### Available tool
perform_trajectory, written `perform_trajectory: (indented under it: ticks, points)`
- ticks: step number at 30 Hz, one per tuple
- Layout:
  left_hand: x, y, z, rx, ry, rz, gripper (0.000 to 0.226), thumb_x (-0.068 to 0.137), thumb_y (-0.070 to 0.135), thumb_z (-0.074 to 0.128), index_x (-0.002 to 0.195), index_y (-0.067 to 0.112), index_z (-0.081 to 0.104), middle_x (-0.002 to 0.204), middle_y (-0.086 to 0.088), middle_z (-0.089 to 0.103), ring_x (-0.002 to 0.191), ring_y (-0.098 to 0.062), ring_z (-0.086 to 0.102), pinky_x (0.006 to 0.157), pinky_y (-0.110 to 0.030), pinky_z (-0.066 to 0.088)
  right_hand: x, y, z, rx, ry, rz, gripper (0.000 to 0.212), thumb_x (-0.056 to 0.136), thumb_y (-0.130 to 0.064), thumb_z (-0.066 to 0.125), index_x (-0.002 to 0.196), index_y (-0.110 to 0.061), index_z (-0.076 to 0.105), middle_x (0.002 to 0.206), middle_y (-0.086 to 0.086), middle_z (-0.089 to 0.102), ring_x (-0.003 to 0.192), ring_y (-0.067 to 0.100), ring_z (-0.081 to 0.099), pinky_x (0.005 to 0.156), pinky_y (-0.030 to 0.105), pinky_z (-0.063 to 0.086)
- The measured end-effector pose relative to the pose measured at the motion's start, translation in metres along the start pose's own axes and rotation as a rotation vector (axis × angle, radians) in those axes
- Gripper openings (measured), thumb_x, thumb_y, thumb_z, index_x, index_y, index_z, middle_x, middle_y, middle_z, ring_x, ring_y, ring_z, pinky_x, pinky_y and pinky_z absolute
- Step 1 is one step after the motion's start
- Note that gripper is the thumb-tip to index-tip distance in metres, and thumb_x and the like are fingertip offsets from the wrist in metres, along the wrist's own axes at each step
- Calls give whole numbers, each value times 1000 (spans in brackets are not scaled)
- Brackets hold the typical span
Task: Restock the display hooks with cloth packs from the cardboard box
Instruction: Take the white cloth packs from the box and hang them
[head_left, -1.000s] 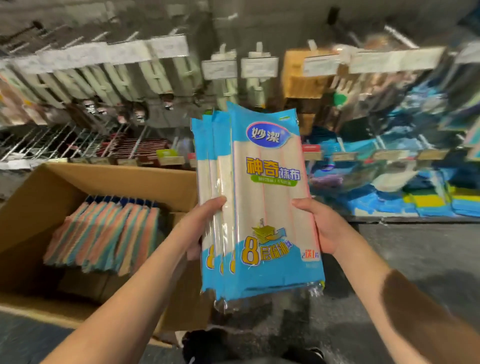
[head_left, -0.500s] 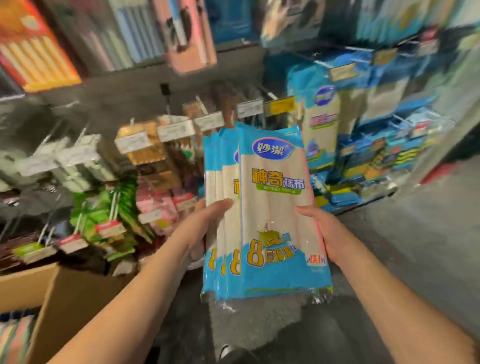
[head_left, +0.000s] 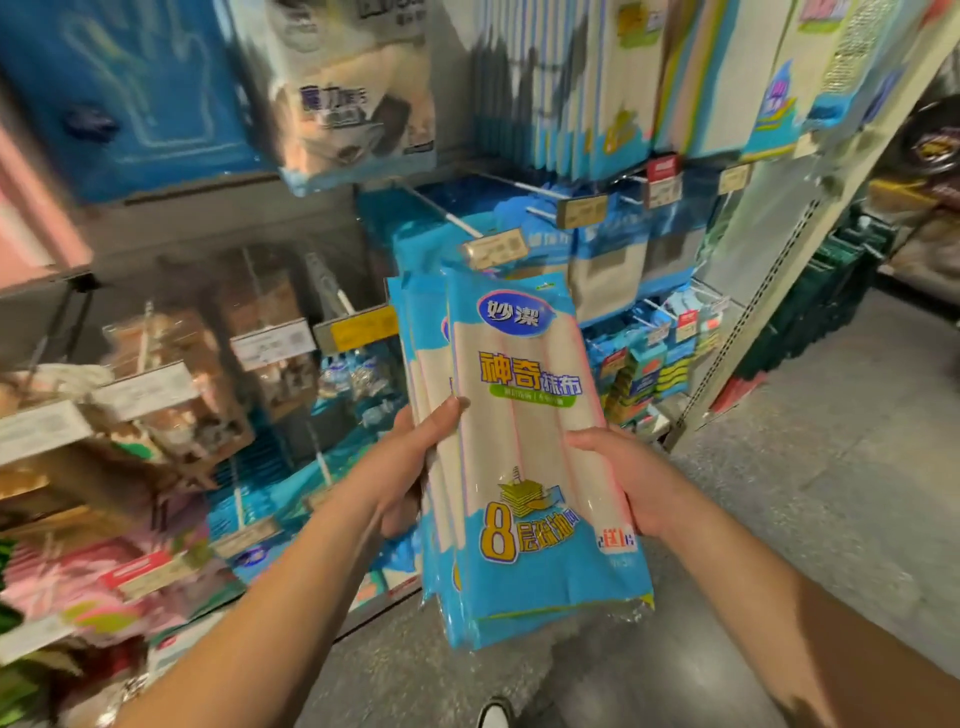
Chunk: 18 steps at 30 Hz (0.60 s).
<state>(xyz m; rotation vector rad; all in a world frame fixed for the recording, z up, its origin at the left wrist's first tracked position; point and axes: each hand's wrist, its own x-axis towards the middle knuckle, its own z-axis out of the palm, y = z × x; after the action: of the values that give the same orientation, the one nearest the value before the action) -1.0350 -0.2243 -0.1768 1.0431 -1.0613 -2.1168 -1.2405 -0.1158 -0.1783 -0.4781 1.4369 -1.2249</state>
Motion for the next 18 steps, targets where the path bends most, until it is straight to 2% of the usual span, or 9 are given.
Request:
perform_trajectory:
  ticks: [2, 5, 7, 9, 11, 14, 16, 18]
  points:
    - [26, 9, 23, 2, -40, 2, 83, 71, 39, 80, 143, 21, 45, 129, -7, 68, 119, -30, 65, 105, -54, 48, 14, -20, -22, 11, 0, -12, 20, 89, -16, 62, 109, -16, 66, 86, 11, 76, 75, 26, 72, 64, 35, 57]
    - [58, 17, 49, -8, -70, 36, 76, 74, 32, 77, 143, 19, 48, 130, -11, 68, 121, -34, 63, 107, -56, 46, 30, -45, -51, 16, -34, -28, 41, 74, -25, 68, 113, -15, 66, 93, 11, 76, 82, 28, 72, 73, 39, 56]
    - [72, 20, 67, -3, -53, 65, 72, 74, 29, 76, 141, 17, 51, 127, -12, 69, 119, -34, 64, 106, -56, 47, 42, -60, -70, 19, -59, -39, 31, 78, -24, 66, 109, -17, 66, 90, 8, 77, 80, 26, 73, 73, 38, 56]
    - [85, 20, 86, -9, -14, 92, 72, 74, 27, 75, 141, 16, 51, 127, -13, 69, 119, -34, 65, 105, -55, 48, 56, -73, -91, 14, -89, -44, 39, 75, -26, 68, 114, -20, 65, 95, 8, 76, 86, 28, 72, 77, 41, 56]
    - [95, 18, 104, -14, 13, 121, 68, 74, 25, 74, 139, 16, 54, 126, -15, 69, 113, -34, 67, 99, -53, 53, 69, -86, -110, 10, -154, -59, 49, 69, -26, 70, 117, -26, 62, 101, 7, 76, 91, 29, 72, 78, 43, 57]
    - [104, 11, 133, -16, 67, 185, 63, 74, 21, 72, 134, 15, 56, 119, -15, 72, 102, -32, 72, 83, -48, 60, 85, -105, -143, 1, -272, -84, 50, 69, -18, 72, 116, -30, 59, 97, 0, 77, 85, 20, 74, 67, 35, 58]
    - [108, 3, 152, -20, 116, 229, 67, 74, 21, 72, 137, 16, 52, 123, -17, 70, 107, -35, 70, 87, -50, 58, 95, -117, -164, -32, -360, -97, 55, 72, -11, 77, 119, -30, 57, 100, -2, 76, 88, 18, 74, 67, 33, 59]
    - [111, -4, 175, -38, 167, 265, 68, 74, 22, 72, 139, 18, 50, 124, -17, 69, 109, -37, 69, 88, -51, 58, 105, -132, -186, -87, -420, -103, 61, 71, -12, 78, 124, -31, 54, 103, -3, 76, 92, 19, 73, 72, 37, 58]
